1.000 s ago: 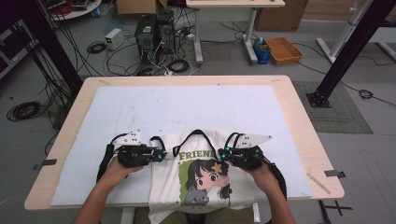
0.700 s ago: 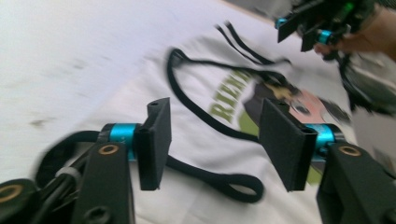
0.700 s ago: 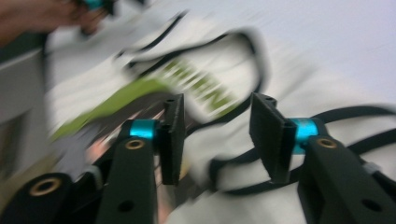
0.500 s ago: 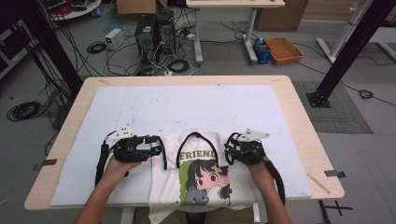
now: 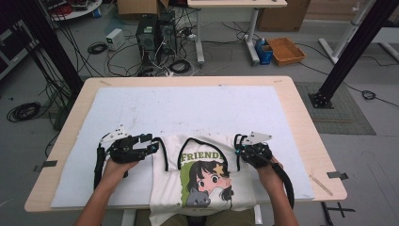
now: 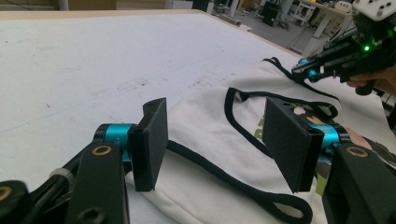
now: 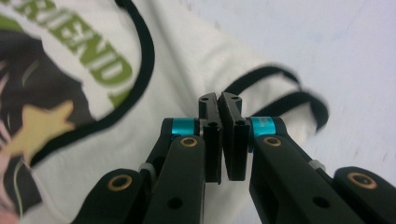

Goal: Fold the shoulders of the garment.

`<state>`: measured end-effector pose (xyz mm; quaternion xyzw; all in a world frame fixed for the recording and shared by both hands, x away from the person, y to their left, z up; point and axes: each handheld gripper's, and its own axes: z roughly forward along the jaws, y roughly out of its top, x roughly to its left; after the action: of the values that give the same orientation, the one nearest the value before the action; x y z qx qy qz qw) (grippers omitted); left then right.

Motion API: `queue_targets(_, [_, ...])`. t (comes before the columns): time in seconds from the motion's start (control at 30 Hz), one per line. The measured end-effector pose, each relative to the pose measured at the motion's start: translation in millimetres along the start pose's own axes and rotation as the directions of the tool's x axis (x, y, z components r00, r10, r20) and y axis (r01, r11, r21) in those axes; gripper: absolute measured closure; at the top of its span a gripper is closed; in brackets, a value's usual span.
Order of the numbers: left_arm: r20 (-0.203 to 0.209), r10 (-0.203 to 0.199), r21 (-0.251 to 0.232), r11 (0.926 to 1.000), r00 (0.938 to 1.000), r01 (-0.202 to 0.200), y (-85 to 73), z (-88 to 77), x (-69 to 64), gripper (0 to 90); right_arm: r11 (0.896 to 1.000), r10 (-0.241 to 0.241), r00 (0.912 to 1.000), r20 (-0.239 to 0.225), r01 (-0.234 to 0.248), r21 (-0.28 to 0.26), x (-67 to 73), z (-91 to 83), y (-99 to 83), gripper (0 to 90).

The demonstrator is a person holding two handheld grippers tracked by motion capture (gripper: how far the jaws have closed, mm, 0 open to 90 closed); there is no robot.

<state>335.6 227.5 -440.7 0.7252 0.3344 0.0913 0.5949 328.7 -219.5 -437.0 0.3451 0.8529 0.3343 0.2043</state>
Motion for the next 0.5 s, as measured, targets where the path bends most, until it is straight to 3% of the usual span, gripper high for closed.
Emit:
queue_targets(0.03, [-0.001,-0.001,0.0,1.0,1.0,0.001,-0.2,0.3,0.1,41.0,1.0,0.004,1.0,-0.009,-0.003,0.021,-1.6,2.0,-3.3,85.9])
queue_targets(0.07, [-0.003,-0.006,-0.005,1.0,1.0,0.006,-0.1,0.7,-0.2,40.3,1.0,0.024,0.9996,-0.018,-0.024,0.0,-2.5,1.7,-5.5,80.0])
queue_targets(0.1, [-0.001,-0.005,-0.006,1.0,1.0,0.005,0.1,0.4,-0.1,39.4,0.999,0.035,0.9993,-0.014,-0.036,-0.01,-4.3,1.0,-5.7,69.8])
queue_targets(0.2, [-0.017,-0.014,-0.024,0.9996,0.9998,0.014,0.8,-1.3,1.0,37.4,0.993,0.035,0.9994,-0.006,-0.035,-0.117,-6.1,-7.3,-3.2,69.3])
queue_targets(0.3, [-0.03,-0.027,-0.036,0.999,0.9992,0.026,0.7,-2.6,3.0,36.2,0.983,-0.023,0.9996,-0.016,0.02,-0.183,3.5,-4.5,5.1,69.3])
queue_targets(0.37, [-0.027,-0.027,-0.025,0.9993,0.9993,0.026,0.6,-2.3,2.5,35.6,0.988,-0.066,0.9978,-0.008,0.064,-0.139,11.2,9.2,11.7,69.1])
queue_targets(0.47, [0.001,-0.01,0.015,0.9998,1.0,0.01,0.6,0.7,-2.7,37.3,0.996,-0.091,0.9958,-0.011,0.091,-0.017,17.5,26.9,14.9,70.4])
queue_targets(0.5, [0.017,0.001,0.042,0.9991,0.9999,-0.002,0.4,2.8,-4.9,41.3,0.996,-0.084,0.9963,-0.017,0.083,-0.024,17.3,26.0,15.1,70.4])
